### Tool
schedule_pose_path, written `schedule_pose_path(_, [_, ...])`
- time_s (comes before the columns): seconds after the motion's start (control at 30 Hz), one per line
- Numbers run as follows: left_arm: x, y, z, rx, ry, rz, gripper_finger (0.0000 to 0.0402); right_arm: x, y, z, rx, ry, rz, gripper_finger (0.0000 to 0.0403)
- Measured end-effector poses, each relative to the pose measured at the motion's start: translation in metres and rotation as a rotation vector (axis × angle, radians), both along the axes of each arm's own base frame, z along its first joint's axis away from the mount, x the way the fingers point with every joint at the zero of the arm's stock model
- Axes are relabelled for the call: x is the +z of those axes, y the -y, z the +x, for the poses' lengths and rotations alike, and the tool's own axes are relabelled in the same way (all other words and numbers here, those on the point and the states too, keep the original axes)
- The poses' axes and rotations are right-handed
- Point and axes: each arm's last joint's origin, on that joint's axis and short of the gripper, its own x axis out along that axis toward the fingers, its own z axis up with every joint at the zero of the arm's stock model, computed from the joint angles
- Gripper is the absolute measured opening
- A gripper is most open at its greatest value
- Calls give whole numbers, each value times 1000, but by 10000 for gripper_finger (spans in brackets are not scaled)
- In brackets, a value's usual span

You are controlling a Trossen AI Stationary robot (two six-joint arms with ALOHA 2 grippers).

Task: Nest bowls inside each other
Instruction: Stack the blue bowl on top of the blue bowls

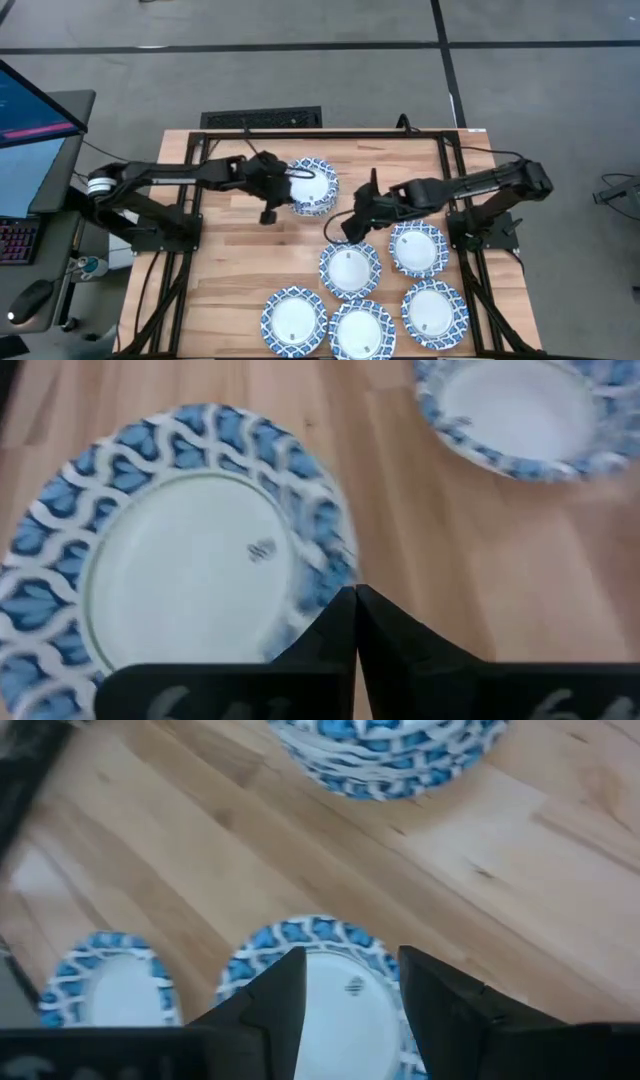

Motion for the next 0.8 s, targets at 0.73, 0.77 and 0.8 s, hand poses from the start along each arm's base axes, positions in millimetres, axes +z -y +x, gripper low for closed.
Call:
schedule_pose_path(0.73, [-27,-10,78,46,-159,-63,0,4,-24,-13,-21,1,-85,168])
schedule_pose_path(0.77, [-26,-8,80,51,-149,-72,0,4,-23,-14,-19,-6,-91,167])
schedule_pose_path(0.8, [-25,-5,80,54,-149,-79,0,3,-22,-13,-15,-10,-97,166])
